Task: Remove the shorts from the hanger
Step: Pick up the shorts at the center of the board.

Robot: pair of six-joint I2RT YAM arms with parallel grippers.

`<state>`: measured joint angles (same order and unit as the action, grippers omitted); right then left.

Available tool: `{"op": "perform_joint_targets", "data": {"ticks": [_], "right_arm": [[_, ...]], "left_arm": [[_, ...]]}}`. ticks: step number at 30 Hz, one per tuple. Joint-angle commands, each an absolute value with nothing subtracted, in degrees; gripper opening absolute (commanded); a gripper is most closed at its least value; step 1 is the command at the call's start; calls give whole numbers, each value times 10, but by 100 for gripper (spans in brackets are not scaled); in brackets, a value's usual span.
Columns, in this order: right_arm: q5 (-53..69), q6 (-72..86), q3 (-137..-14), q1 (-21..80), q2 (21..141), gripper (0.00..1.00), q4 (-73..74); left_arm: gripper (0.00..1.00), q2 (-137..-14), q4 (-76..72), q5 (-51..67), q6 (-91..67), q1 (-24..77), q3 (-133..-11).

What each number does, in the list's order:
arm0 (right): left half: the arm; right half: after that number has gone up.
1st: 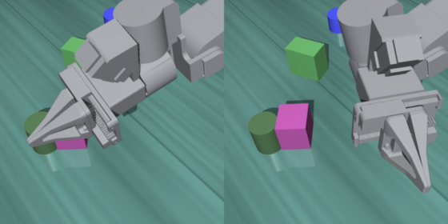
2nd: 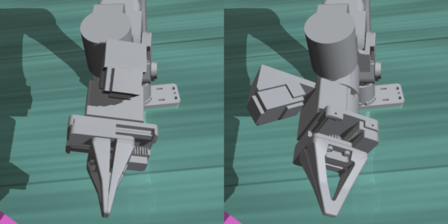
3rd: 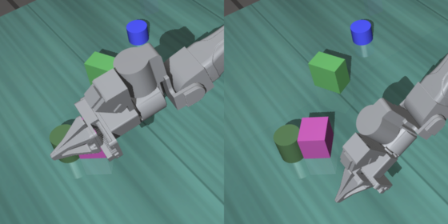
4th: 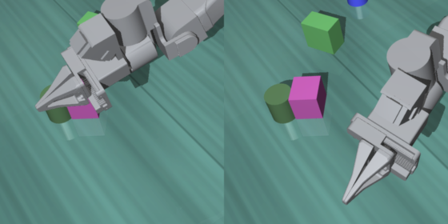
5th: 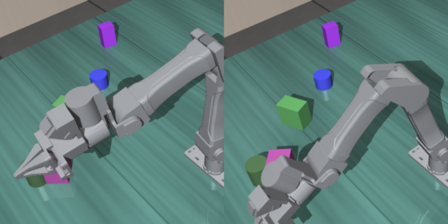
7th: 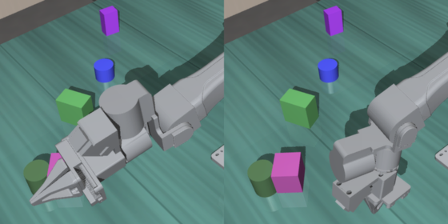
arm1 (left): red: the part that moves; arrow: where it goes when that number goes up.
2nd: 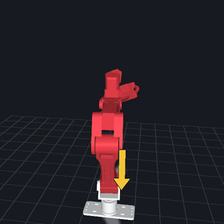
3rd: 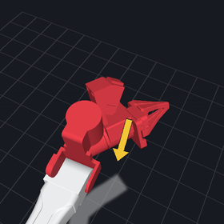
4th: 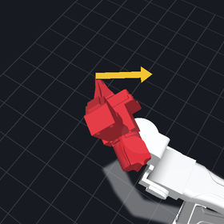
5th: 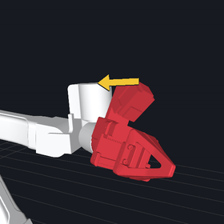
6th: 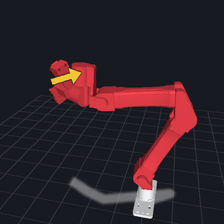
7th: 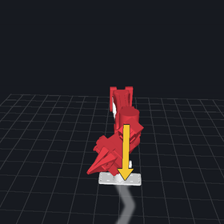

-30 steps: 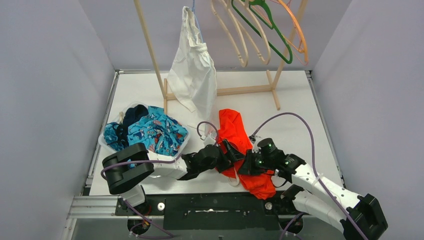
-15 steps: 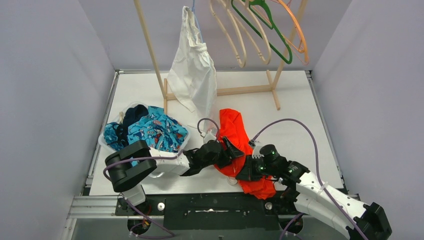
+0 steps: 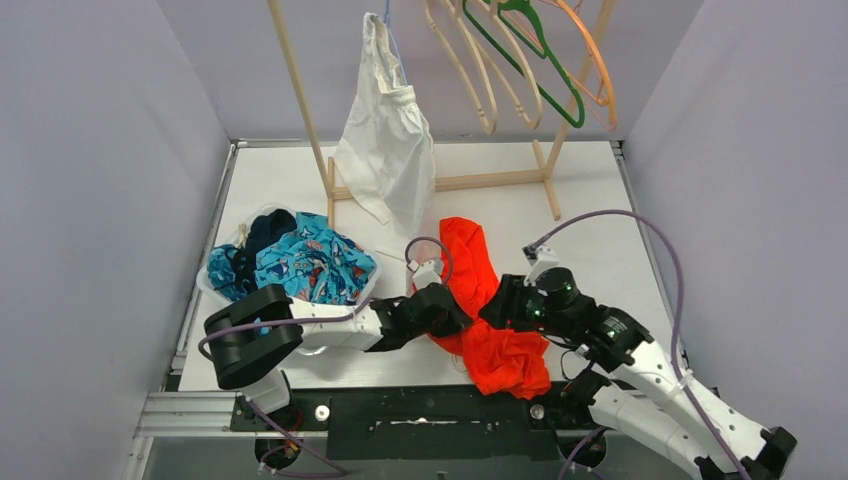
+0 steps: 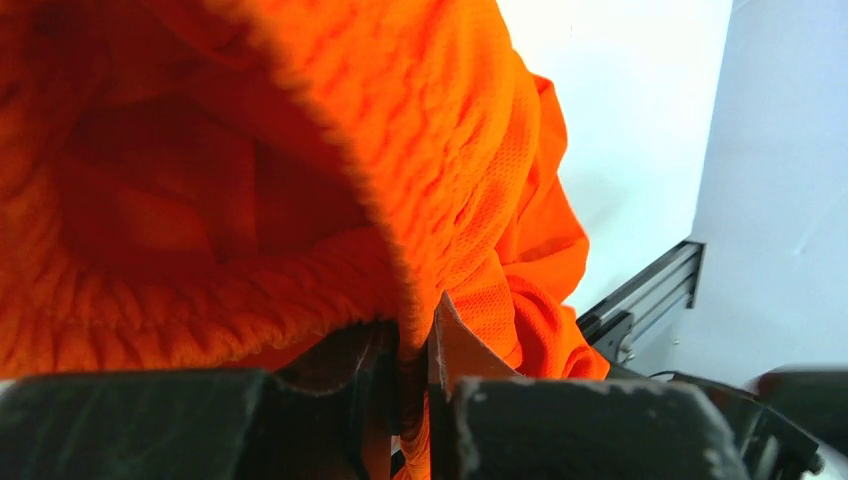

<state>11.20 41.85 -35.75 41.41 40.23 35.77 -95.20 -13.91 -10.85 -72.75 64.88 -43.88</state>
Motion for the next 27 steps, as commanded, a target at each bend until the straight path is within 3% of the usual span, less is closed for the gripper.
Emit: {"op": "perform_joint_targets", "data": {"ticks": [1,4,11,15,19,27], "right_arm": [[-111,431,-439,418,367,54,434],[-198,449,-467,417,353,62,441],[-314,493,-465,417,323,64,444],[-355,527,-455,417,309,64,455],[-368,537,-439,418,304,64,451],[-394,576,-431,417,322,64,477]], "left_arm": [[0,-888,-45,-184,-637,690,-491],[0,-857,44,-243,-569,727,-545],[0,-795,279,-361,-386,794,-727],[0,-773,318,-331,-318,799,-757],[0,-769,265,-266,-272,797,-703],[0,-936,239,-129,-248,791,-761]]}}
